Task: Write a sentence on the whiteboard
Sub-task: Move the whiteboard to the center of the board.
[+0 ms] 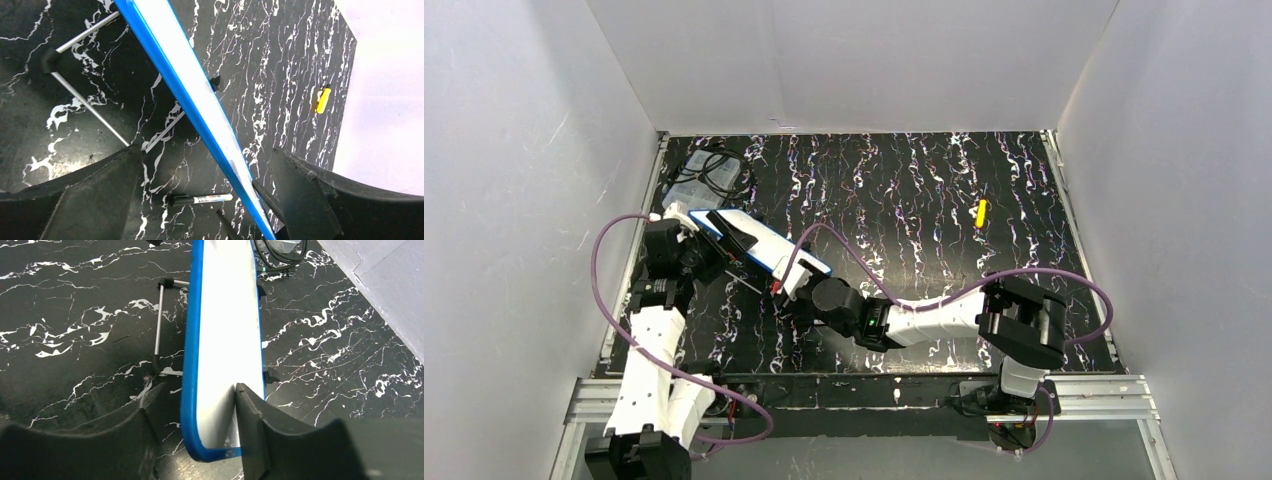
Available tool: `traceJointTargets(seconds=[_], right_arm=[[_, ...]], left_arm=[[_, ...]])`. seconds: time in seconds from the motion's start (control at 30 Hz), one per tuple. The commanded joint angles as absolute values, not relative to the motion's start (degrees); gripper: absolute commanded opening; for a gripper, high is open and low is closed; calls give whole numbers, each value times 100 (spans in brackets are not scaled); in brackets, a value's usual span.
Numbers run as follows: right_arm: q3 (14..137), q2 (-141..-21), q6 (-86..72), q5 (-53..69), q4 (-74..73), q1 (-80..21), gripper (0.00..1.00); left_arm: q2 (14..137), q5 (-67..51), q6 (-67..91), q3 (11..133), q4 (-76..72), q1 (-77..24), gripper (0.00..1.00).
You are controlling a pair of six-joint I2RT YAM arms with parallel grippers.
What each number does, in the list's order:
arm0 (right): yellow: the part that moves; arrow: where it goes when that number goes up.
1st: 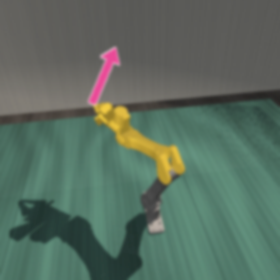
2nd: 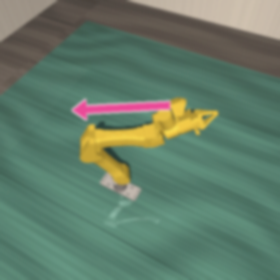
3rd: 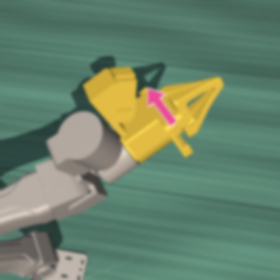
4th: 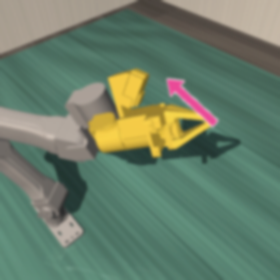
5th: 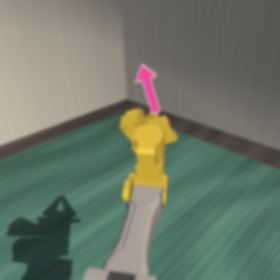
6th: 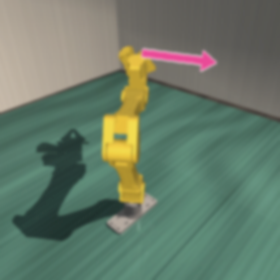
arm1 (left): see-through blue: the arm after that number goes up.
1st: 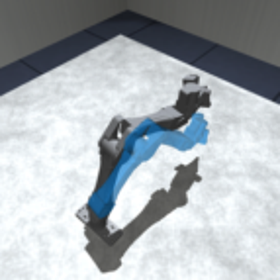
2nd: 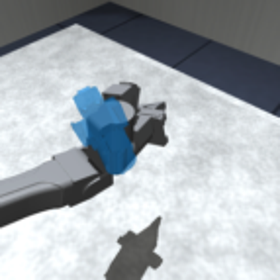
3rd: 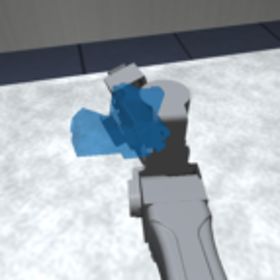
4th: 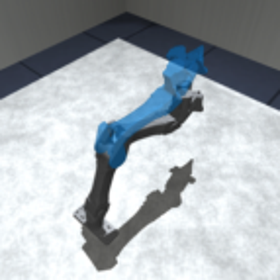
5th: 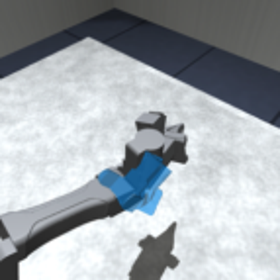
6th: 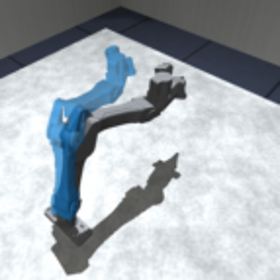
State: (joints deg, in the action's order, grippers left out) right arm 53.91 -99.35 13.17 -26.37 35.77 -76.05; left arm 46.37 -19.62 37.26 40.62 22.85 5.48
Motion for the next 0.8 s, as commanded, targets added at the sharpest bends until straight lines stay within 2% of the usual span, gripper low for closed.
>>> traceJointTargets(seconds=[0.0, 0.1, 0.23, 0.33, 0.43, 0.53, 0.63, 0.77], right_arm=[[5396, -10013, 1073, -2828, 3780, -7673, 61], [5414, -9940, 1066, -2830, 3772, -7673, 68], [5421, -9726, 1007, -2830, 3676, -7688, 77], [5408, -9494, 929, -2852, 3588, -7690, 80], [5376, -9246, 857, -2914, 3456, -7695, 81], [5317, -8940, 765, -3006, 3290, -7699, 81], [5179, -8573, 669, -3094, 3203, -7699, 81], [4892, -7971, 568, -3217, 3151, -7699, 82]], left_arm=[[4909, -2333, 3975, 3976, 1675, 593, 98], [5197, -2362, 3922, 4087, 1559, 591, 98], [5698, -2518, 3657, 4354, 1609, 590, 88], [5947, -2402, 3481, 4480, 1778, 592, 84], [6043, -2370, 3443, 4472, 1757, 594, 82], [6122, -2477, 3527, 4436, 1549, 590, 74], [6286, -2509, 3498, 4515, 1525, 594, 71], [6583, -2579, 3353, 4646, 1547, 592, 62]])
